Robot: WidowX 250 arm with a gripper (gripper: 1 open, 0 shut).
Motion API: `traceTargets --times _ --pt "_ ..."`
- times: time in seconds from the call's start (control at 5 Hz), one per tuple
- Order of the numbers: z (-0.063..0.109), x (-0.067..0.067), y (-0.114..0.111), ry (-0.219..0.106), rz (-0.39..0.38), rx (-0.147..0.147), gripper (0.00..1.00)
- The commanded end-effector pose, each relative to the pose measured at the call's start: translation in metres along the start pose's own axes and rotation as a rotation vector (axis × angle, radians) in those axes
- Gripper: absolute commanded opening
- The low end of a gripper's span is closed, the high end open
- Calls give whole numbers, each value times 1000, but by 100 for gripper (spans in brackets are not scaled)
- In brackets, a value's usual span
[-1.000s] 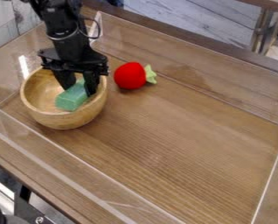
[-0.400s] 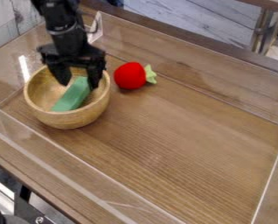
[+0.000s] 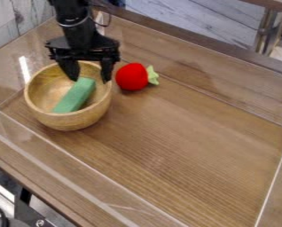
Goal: Put the green stick in the brown bowl
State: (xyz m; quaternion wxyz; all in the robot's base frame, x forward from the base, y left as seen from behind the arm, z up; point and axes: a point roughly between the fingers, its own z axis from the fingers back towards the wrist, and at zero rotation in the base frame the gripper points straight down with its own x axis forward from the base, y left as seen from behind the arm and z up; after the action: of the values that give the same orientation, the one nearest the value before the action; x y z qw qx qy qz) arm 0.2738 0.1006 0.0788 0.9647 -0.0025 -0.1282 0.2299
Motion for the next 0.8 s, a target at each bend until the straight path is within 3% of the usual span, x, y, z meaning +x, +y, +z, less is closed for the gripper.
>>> traceTargets --times 0.0,0.2,0.4,0.6 --pt "30 8 -13 -62 -24 -22 100" --pt "46 8 -22 -71 -47 -43 100" --pt "54 7 -48 -73 -76 -60 0" --pt "52 3 -81 -70 -139 -73 100"
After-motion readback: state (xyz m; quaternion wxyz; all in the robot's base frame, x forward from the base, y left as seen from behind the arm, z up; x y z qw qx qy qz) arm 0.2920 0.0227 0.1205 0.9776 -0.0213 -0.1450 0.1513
